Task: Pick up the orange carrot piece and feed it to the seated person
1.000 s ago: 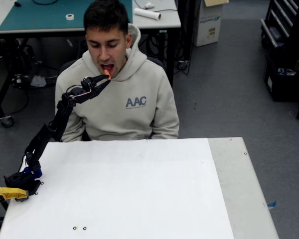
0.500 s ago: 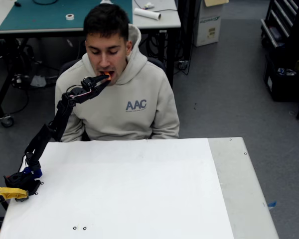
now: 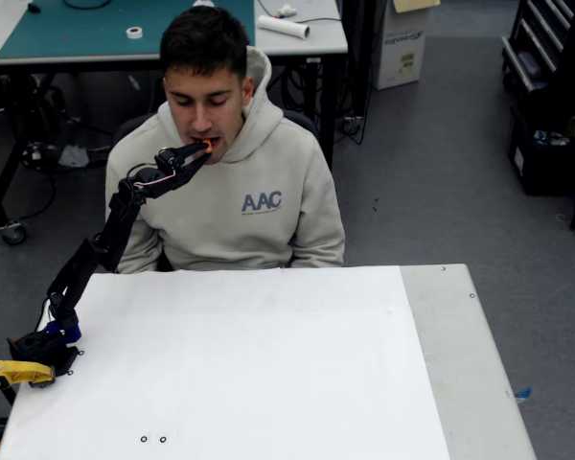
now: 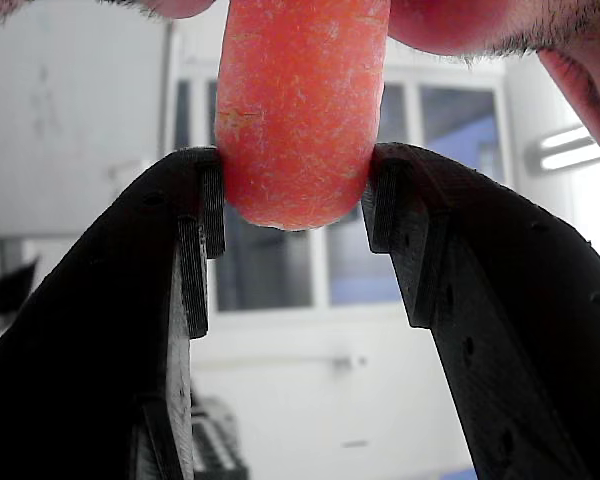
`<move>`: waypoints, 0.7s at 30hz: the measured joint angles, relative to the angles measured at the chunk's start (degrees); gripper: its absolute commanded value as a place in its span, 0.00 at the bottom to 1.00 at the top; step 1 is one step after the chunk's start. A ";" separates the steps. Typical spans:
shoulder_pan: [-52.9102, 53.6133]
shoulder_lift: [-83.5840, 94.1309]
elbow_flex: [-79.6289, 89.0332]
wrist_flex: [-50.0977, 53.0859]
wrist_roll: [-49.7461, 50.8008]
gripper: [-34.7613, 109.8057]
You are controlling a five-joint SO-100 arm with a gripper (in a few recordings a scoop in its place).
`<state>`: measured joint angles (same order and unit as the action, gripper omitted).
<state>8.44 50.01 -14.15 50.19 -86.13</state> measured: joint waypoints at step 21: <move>7.65 0.35 0.00 0.00 0.00 0.23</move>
<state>16.08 50.36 -14.15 50.19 -86.13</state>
